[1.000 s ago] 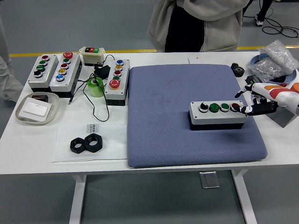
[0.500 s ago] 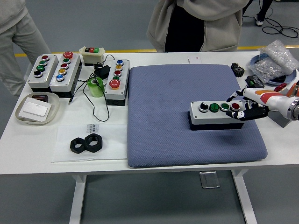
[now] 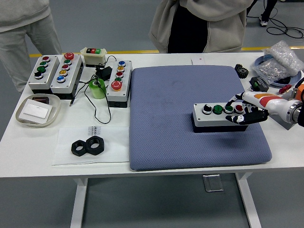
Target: Pick up the button,place it on the desk,press the button,press the button
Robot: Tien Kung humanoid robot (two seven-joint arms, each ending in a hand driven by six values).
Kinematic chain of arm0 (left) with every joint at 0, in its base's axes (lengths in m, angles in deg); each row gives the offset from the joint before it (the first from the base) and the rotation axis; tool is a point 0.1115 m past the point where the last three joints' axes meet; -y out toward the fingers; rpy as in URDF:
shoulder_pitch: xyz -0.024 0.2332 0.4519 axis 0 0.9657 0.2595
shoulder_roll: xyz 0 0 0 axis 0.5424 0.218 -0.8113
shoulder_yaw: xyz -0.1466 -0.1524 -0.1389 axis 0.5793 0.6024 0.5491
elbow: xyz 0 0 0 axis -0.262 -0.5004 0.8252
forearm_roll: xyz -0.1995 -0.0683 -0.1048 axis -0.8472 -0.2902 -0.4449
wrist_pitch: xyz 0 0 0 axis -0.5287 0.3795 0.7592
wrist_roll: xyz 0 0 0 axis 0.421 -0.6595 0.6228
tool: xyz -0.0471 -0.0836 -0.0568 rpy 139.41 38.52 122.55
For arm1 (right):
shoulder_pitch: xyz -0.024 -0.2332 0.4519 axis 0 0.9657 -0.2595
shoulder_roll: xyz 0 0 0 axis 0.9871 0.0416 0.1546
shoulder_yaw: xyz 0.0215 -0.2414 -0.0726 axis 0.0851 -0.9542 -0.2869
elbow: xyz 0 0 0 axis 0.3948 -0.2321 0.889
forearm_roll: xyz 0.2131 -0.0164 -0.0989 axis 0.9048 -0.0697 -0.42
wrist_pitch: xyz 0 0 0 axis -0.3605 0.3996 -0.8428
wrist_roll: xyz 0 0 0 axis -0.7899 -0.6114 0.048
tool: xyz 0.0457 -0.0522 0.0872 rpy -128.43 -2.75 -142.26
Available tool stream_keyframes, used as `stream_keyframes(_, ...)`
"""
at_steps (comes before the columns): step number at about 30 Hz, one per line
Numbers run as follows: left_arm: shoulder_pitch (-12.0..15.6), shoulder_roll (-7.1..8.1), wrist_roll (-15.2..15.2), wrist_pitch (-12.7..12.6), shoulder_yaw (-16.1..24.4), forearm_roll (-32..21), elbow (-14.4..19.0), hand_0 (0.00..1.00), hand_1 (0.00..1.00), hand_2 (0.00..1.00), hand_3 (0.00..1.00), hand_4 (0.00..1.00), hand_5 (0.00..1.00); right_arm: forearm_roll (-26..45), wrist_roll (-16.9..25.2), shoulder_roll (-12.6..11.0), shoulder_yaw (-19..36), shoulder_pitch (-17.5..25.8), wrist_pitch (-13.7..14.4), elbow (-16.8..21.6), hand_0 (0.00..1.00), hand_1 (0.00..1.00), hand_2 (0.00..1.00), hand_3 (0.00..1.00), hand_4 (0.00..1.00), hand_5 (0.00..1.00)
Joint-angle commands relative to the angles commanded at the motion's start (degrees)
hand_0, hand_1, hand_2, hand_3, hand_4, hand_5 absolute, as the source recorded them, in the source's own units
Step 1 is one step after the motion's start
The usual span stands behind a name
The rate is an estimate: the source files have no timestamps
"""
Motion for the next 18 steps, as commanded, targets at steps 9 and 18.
stream_keyframes(9,-0.1,0.00,0.1,0.0,-0.2,-0.3,0.0,0.739,0.854,0.918,0.839,0.651,0.998,0.2,-0.1,0.4,-1.0,-0.2,0.0,-0.7,0.201,0.112,0.203,0.781,0.746,0.640)
stream_keyframes(18,-0.3,0.01,0.2,0.1,-0.4,-0.6,0.0,0.738,0.853,0.918,0.839,0.652,0.998,0.5,-0.1,0.7,-2.2,0.0,-0.1,-2.0,0.201,0.112,0.203,0.781,0.747,0.640)
